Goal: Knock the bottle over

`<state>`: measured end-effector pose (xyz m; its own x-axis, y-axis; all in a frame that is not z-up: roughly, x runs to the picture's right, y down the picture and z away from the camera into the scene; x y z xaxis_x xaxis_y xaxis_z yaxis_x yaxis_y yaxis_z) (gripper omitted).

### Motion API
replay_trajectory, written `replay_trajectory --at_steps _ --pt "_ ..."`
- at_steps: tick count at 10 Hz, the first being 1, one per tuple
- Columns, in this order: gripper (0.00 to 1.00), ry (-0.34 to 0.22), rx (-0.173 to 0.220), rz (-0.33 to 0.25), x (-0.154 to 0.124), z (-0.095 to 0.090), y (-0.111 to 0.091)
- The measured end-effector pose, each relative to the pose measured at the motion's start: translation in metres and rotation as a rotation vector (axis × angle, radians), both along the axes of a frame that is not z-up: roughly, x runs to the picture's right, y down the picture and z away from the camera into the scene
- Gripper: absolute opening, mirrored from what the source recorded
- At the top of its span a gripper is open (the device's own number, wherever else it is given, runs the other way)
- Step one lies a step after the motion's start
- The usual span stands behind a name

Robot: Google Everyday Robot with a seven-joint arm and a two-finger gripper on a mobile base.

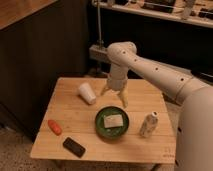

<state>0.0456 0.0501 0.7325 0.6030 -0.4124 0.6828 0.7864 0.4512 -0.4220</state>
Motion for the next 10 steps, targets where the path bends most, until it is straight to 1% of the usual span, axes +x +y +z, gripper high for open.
replay_trajectory --at_steps 2,5,7,8,9,10 --pt "0.80 0.004 -0.002 0.002 0.004 -0.004 0.002" --pt "0.80 0.040 -0.006 0.021 0.037 -0.030 0.011" --pt "0.80 0.049 -0.012 0.037 0.050 -0.039 0.016" --pt "0.77 0.056 -0.015 0.051 0.062 -0.045 0.019" --pt "0.70 0.061 -0.012 0.064 0.070 -0.051 0.018" --pt "0.58 0.068 -0.009 0.082 0.083 -0.058 0.018"
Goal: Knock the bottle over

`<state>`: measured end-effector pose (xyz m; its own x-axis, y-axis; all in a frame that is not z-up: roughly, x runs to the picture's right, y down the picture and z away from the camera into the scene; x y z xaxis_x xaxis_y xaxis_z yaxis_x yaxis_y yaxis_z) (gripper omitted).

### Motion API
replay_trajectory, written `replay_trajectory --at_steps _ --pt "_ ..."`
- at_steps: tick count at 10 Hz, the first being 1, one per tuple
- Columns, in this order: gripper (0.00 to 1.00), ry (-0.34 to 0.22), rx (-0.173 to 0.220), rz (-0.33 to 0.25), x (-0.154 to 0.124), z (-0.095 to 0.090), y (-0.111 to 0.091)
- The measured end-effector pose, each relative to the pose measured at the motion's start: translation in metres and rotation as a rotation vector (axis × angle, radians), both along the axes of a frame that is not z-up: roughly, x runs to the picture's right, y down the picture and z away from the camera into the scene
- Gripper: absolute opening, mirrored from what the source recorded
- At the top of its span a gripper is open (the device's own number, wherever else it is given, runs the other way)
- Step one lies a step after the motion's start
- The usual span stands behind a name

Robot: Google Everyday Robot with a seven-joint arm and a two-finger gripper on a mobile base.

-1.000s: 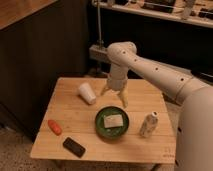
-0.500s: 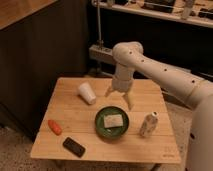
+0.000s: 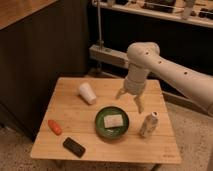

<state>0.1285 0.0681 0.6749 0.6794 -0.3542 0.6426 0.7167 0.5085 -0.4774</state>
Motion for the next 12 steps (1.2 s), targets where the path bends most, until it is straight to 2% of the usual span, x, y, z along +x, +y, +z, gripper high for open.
replay_trajectory --at_steps 1,2,5,7,9,10,12 --pt "0.50 -0.001 0.005 0.009 0.007 -0.004 -0.002" --pt "0.46 -0.006 0.010 0.016 0.012 -0.007 -0.004" --pt "0.44 -0.017 0.024 0.033 0.025 -0.014 0.001" --pt "0.28 -0.015 0.026 0.058 0.029 -0.017 0.007" --pt "0.09 -0.012 0.028 0.080 0.051 -0.026 0.014" --pt "0.05 -0.012 0.031 0.087 0.055 -0.027 0.016" --pt "0.04 -0.008 0.034 0.108 0.059 -0.028 0.021"
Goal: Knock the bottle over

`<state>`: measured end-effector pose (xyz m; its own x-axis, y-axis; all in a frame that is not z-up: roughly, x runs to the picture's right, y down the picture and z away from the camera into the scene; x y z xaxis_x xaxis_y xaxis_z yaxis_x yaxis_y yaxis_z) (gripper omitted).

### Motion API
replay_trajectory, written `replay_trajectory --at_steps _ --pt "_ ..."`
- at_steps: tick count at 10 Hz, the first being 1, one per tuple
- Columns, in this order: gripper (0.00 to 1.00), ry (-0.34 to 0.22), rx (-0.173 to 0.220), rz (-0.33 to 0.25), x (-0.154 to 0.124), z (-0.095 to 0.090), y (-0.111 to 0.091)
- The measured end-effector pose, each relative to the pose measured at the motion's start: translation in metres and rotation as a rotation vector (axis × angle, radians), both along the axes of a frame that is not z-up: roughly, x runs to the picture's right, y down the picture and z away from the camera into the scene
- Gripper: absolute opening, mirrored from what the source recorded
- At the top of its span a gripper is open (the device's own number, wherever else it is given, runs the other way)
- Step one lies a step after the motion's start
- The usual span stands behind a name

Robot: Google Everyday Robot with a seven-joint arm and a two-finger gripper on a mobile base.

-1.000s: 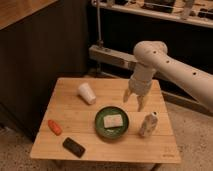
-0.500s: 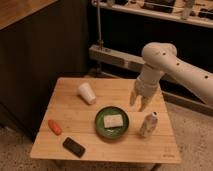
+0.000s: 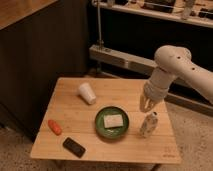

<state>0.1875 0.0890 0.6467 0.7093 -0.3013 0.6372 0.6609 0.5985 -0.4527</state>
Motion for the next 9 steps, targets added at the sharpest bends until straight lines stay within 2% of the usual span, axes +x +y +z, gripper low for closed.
replay_trajectory --at_steps 3,5,7,9 --pt "0.04 0.021 -0.009 0.043 0.034 -0.002 0.012" --pt "0.04 0.016 -0.014 0.046 0.037 -0.002 0.016" --pt "0.04 0.019 -0.028 0.051 0.044 -0.011 0.026" --pt "0.04 0.030 -0.036 0.064 0.062 -0.020 0.033"
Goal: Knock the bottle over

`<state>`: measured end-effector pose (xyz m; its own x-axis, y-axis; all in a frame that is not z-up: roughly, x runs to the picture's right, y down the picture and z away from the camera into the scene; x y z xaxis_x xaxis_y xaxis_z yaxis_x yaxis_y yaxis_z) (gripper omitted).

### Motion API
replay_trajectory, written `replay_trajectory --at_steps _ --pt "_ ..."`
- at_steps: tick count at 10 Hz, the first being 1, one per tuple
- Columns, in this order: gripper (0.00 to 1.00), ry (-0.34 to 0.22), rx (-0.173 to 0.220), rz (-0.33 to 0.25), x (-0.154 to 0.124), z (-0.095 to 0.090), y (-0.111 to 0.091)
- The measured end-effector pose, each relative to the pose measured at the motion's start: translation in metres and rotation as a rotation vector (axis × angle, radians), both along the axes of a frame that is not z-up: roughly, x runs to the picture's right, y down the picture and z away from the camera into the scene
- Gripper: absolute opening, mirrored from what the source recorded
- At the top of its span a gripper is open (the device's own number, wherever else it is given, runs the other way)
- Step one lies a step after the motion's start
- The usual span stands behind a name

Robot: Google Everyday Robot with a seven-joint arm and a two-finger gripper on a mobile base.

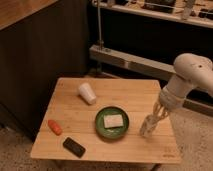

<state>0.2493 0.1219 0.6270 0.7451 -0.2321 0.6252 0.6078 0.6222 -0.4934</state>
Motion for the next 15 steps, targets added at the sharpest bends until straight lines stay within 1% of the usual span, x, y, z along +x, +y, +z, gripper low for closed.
replay_trajectory --at_steps 1,2,3,5,7,8,9,11,12,15 --pt "0.04 -0.002 -0.001 -0.003 0.002 -0.002 -0.001" --pt "0.04 -0.006 0.003 -0.007 -0.001 -0.003 -0.004" --pt "0.04 -0.008 -0.003 -0.017 -0.007 -0.004 -0.004" --pt "0.04 -0.005 -0.022 -0.047 -0.029 -0.005 -0.002" --pt "0.04 -0.006 -0.037 -0.069 -0.042 -0.008 -0.002" --pt "0.04 -0.010 -0.042 -0.074 -0.044 -0.012 -0.004" --pt "0.04 -0.012 -0.042 -0.072 -0.041 -0.013 -0.003" --pt "0.04 -0.014 -0.051 -0.073 -0.021 -0.014 0.002" --pt "0.04 -0.016 -0.057 -0.076 -0.018 -0.014 0.004" --pt "0.04 -0.021 -0.068 -0.087 -0.022 -0.022 0.011"
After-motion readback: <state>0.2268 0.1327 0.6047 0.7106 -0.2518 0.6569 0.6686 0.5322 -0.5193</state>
